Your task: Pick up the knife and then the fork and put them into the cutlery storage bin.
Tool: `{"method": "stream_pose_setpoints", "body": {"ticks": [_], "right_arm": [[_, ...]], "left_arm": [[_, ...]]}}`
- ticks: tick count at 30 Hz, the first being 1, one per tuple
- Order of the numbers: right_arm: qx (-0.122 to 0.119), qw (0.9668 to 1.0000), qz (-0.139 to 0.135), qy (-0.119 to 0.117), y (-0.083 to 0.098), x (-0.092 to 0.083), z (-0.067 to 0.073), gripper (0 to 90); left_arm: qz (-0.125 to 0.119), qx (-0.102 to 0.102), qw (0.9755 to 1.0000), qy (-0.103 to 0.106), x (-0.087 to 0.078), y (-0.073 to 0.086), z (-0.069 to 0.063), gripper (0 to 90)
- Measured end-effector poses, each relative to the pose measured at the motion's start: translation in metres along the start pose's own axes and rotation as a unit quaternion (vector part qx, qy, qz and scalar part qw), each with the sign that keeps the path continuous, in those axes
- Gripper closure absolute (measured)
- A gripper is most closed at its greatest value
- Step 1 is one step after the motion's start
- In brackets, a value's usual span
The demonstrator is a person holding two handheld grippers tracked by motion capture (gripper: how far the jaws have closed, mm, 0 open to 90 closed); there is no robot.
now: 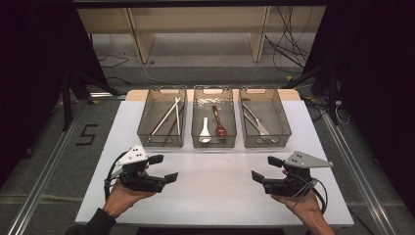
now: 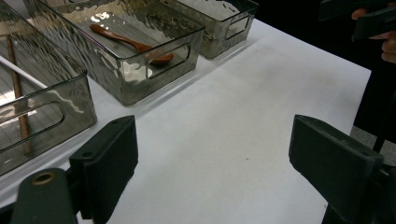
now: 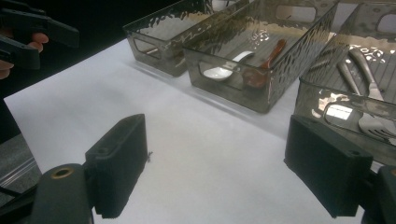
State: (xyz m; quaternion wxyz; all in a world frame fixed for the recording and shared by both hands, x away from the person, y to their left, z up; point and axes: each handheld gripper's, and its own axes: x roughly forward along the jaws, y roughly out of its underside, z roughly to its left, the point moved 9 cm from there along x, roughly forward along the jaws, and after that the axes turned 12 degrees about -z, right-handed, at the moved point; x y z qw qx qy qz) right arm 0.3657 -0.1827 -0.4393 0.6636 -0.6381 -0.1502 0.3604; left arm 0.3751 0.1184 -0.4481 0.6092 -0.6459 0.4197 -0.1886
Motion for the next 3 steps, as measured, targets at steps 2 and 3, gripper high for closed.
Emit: {"method": "stream_pose_setpoints", "body": {"ticks": [2, 3], "right_arm": [[0.000, 1.0000, 0.001, 0.000, 0.0002, 0.0000, 0.0001, 21.7], [0.000, 1.0000, 0.001, 0.001, 0.0002, 0.0001, 0.0000, 21.5]], "left_arm": [[-0.001, 0.000, 1.0000, 0.000, 0.0000, -0.0002, 0.0000, 15.1], [0.000, 0.000, 1.0000, 0.000, 0.0000, -0.0001, 0.0002, 15.2]]}}
